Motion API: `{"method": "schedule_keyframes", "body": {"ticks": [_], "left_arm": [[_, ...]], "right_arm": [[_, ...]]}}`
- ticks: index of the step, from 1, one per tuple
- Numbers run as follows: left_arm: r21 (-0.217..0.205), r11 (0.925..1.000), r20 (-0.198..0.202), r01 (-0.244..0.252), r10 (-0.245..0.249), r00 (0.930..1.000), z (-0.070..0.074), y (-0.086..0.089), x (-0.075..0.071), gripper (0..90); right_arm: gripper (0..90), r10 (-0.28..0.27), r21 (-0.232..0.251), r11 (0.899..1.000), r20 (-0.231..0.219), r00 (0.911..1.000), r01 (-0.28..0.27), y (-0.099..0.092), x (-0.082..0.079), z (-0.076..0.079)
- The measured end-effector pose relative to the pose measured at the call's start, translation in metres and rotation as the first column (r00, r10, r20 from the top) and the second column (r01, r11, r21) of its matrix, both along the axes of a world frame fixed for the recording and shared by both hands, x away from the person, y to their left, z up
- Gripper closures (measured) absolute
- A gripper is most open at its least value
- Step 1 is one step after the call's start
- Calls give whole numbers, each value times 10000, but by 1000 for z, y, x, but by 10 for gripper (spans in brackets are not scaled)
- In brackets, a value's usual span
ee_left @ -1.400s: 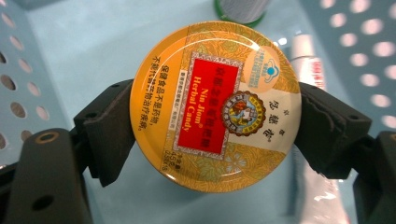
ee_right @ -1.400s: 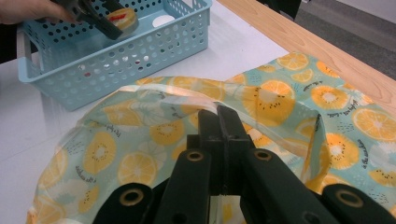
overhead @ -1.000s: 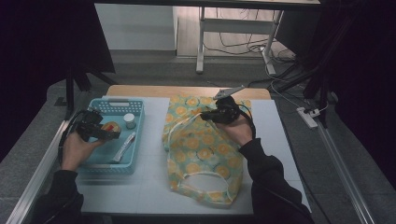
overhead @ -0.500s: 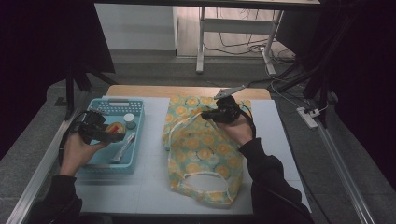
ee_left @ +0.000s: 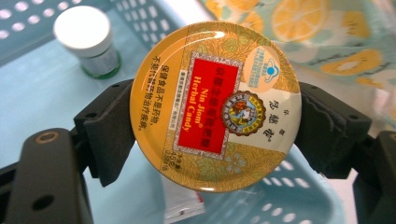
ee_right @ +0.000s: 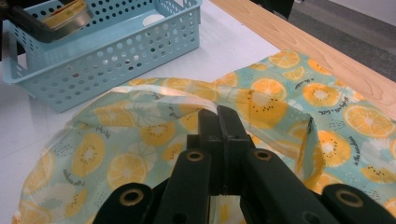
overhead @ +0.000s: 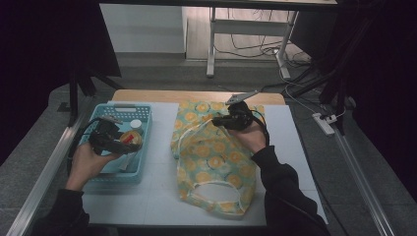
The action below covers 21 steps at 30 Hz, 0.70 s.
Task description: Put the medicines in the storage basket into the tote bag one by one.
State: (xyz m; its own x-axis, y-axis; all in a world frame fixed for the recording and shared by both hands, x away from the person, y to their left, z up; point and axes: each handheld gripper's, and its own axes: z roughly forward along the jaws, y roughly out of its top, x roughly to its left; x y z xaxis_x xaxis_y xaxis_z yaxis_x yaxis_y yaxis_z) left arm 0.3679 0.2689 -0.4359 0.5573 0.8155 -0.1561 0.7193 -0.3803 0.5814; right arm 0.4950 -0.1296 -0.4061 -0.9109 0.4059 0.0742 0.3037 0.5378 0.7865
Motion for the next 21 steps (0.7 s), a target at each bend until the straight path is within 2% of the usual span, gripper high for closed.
{"method": "schedule_keyframes", "body": {"ticks": [10,17,21], "left_arm": [[-91,9972,204,737,-735,9971,10,-26,-4,209],[-390,9898,291,1372,-1361,9903,17,-48,-5,209],[-346,9844,290,1726,-1716,9847,18,-62,-4,209]], "right_arm": [[900,-36,-11,10000,-30,10000,36,0,1,-2],[900,-60,-14,10000,-38,10000,60,0,2,-3],[900,-75,-16,10000,-65,10000,75,0,3,-4]]}}
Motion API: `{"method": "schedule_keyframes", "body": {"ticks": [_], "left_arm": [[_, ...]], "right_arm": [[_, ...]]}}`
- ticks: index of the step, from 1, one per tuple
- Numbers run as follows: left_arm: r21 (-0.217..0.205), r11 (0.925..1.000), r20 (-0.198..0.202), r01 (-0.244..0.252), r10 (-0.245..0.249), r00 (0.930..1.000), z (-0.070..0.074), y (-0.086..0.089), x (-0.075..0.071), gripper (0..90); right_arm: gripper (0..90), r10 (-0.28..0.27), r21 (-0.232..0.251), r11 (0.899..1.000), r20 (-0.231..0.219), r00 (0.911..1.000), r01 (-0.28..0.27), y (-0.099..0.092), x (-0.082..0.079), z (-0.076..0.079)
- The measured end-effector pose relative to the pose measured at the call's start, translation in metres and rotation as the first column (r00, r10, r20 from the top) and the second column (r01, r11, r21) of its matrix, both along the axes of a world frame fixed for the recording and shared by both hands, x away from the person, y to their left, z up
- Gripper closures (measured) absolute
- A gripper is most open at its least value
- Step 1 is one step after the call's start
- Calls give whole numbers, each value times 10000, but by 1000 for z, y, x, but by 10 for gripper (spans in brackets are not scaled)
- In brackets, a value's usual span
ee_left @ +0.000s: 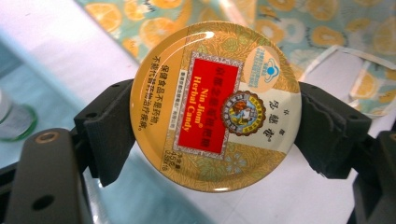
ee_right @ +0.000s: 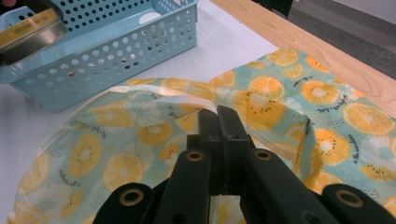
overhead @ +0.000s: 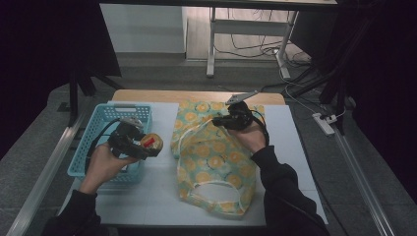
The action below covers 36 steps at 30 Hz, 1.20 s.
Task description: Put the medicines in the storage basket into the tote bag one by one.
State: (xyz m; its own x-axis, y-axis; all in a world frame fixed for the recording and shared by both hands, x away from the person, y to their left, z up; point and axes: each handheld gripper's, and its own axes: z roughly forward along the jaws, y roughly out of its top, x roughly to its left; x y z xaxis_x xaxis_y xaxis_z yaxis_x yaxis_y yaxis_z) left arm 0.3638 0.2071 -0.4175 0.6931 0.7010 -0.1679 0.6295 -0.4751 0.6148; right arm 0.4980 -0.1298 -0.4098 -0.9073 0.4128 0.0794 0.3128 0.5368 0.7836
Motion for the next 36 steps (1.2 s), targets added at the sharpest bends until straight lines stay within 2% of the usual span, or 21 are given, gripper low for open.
{"method": "schedule_keyframes", "body": {"ticks": [11,28,36], "left_arm": [[-76,9967,147,805,-804,9967,5,-36,5,209],[-17,9780,237,2085,-2084,9778,6,-102,20,209],[59,9693,182,2457,-2457,9692,-1,-132,30,209]], "right_arm": [[900,-52,-6,10000,1,10000,52,-1,2,-1],[900,-87,-57,9999,7,10000,87,-2,4,-3],[900,-109,0,9999,18,9999,109,-1,6,-4]]}}
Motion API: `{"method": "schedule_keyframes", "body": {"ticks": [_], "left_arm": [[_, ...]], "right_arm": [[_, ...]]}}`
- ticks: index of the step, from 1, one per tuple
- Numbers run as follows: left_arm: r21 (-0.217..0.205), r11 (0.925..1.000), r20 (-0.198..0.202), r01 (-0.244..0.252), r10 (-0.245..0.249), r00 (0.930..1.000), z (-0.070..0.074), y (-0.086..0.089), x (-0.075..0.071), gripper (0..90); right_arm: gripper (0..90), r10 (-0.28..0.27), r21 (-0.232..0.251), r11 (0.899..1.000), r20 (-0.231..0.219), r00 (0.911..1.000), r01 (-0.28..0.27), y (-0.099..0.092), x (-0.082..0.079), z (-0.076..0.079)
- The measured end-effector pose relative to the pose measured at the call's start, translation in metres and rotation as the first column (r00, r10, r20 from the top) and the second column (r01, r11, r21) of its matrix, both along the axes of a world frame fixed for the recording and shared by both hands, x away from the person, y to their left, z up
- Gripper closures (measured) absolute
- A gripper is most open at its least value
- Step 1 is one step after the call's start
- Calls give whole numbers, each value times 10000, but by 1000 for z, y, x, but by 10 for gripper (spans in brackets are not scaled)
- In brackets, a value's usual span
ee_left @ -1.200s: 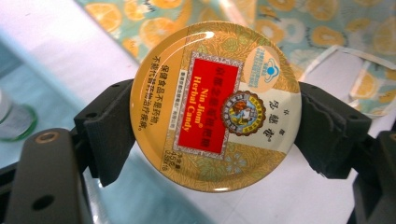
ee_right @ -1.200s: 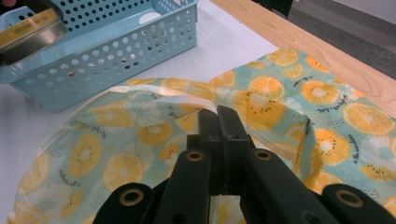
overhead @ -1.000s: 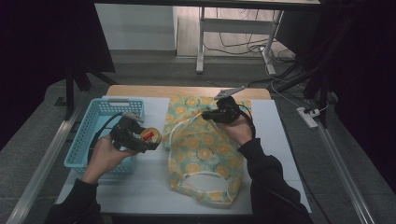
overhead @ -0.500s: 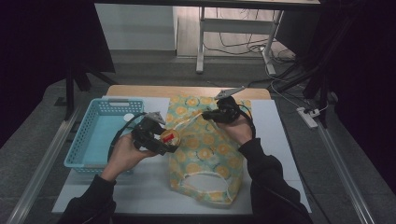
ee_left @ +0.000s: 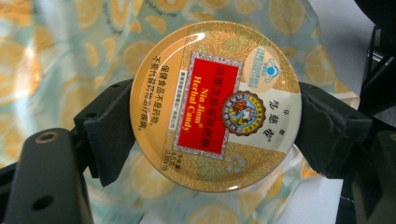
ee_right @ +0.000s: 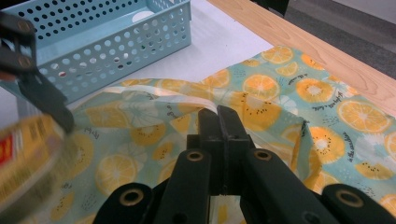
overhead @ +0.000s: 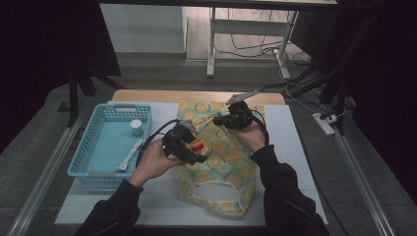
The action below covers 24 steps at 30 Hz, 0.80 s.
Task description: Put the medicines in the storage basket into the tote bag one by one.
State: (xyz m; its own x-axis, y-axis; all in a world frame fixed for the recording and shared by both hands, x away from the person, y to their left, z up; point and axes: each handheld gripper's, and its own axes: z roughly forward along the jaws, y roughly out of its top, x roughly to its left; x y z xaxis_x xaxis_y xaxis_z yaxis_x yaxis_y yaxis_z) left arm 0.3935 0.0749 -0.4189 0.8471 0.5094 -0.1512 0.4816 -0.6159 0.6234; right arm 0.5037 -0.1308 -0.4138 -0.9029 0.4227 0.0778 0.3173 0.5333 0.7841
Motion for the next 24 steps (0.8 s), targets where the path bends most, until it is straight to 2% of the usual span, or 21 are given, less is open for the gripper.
{"method": "schedule_keyframes", "body": {"ticks": [11,15,24], "left_arm": [[308,9995,-97,-109,112,9999,-22,-26,23,208],[477,9987,-120,-180,186,9998,-33,-31,31,208],[464,9978,-126,-478,484,9987,-53,-37,48,208]], "right_arm": [[900,6,138,9999,-67,10000,-5,-1,5,-1],[900,-28,157,9999,-109,9999,30,-1,6,-1],[900,-117,72,9999,-126,9999,118,0,11,-5]]}}
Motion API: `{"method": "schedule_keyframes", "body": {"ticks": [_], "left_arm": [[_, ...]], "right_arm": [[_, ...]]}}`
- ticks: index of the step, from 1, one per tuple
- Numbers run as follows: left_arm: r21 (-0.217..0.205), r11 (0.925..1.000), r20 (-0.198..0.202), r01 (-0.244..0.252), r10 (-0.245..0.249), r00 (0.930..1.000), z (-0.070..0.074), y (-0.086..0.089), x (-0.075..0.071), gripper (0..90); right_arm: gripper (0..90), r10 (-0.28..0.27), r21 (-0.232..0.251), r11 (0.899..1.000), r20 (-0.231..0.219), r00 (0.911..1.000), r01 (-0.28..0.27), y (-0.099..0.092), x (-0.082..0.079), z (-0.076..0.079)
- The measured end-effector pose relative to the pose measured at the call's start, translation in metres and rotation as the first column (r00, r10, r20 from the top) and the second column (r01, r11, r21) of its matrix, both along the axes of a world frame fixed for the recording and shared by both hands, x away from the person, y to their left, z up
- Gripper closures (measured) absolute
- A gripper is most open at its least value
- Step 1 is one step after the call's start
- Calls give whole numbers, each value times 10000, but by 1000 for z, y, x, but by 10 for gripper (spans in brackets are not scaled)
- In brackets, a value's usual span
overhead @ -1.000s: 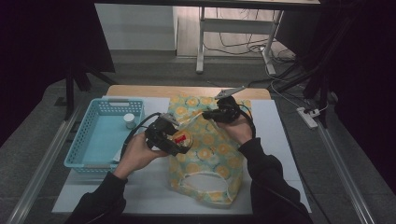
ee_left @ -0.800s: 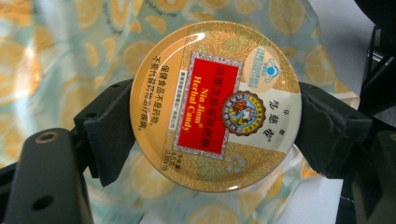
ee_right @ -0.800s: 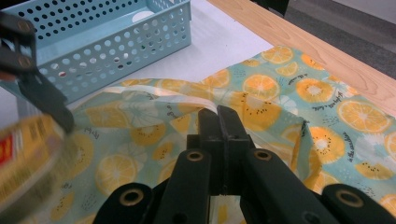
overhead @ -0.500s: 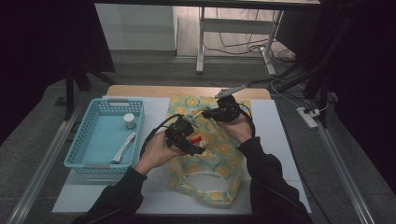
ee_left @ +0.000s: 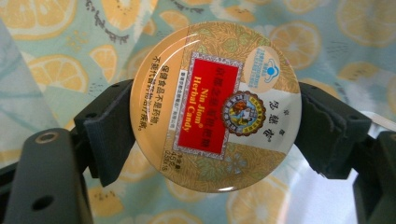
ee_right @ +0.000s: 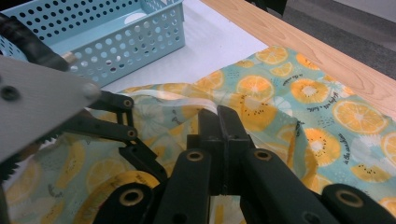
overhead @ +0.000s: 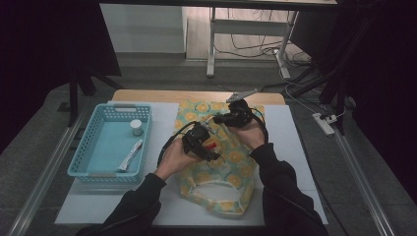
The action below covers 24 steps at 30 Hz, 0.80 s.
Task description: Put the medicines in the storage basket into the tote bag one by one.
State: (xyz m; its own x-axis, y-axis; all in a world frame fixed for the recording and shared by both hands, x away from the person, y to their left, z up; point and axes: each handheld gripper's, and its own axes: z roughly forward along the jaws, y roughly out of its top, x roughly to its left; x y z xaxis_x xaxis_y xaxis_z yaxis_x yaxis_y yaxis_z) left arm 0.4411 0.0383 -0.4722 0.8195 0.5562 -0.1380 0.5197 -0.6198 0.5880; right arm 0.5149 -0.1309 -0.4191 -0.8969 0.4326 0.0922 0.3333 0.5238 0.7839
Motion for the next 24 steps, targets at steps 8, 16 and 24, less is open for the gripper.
{"method": "schedule_keyframes", "body": {"ticks": [8,16,24], "left_arm": [[115,9999,19,11,-11,10000,-12,-5,10,208],[286,9996,14,-85,84,10000,-27,-8,18,208],[530,9984,47,-214,211,9998,-39,-12,25,207]], "right_arm": [[900,-106,-65,9999,23,9999,106,1,5,-4],[900,-232,-102,9997,-16,9997,232,2,10,-8],[900,-287,-210,9994,-62,9996,286,5,12,-14]]}}
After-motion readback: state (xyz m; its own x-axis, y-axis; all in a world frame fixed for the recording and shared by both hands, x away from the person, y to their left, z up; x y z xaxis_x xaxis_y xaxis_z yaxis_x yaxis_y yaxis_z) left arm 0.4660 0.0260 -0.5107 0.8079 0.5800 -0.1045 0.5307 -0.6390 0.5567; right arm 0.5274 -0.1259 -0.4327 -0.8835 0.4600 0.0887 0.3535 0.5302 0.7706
